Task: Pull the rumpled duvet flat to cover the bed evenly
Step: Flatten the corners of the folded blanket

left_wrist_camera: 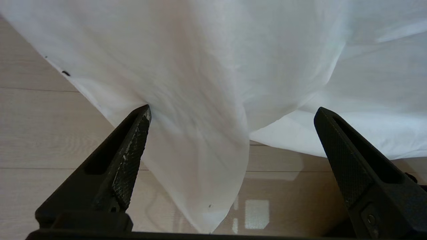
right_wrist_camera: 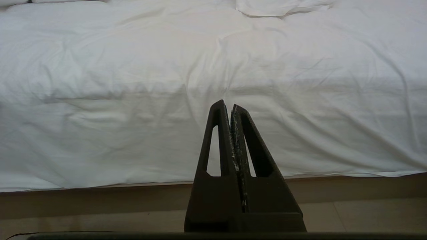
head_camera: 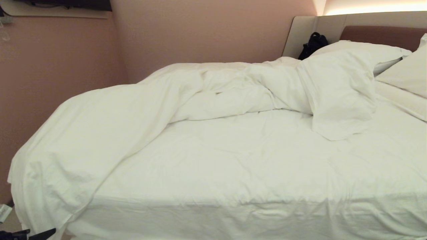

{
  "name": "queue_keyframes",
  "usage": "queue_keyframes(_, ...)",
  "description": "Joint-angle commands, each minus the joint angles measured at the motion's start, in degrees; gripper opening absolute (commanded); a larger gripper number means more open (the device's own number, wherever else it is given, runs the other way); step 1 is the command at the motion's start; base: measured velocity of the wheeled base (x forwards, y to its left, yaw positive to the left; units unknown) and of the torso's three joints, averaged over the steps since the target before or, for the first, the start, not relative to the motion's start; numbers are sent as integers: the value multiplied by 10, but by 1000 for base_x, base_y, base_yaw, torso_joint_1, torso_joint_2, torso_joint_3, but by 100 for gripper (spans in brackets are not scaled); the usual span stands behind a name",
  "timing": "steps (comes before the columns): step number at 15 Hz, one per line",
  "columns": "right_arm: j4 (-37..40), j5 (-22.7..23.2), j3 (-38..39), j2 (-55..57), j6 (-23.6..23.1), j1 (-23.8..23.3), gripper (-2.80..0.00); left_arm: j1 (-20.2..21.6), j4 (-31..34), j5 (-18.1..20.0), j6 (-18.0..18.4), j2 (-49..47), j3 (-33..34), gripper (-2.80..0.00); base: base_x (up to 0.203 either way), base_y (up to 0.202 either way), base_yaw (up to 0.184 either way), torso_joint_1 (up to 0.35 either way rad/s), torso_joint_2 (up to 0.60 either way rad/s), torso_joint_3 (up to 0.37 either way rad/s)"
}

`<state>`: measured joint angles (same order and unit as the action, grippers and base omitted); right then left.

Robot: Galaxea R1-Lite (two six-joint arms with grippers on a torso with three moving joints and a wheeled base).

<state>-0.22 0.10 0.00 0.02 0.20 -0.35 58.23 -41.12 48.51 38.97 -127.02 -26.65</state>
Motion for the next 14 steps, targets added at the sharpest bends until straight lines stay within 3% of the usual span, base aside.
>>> queue_keyframes(1,0,0,0,0,0,0,-280,-2,-6,2,2,-8,-2,0,0,0,0,0,0,0)
queue_keyframes(6,0,0,0,0,0,0,-280,-8,-8,-20,3,-18,-12,0,0,0,0,0,0,0)
queue_keyframes(10,0,0,0,0,0,0,-280,-10,-80,-42,2,-44,-2,0,0,0,0,0,0,0)
queue_keyframes(11,0,0,0,0,0,0,-280,-14,-110,-50,2,-56,4,-280,0,0,0,0,0,0)
queue_keyframes(14,0,0,0,0,0,0,-280,-21,-238,-71,-1,-105,31,-280,0,0,0,0,0,0)
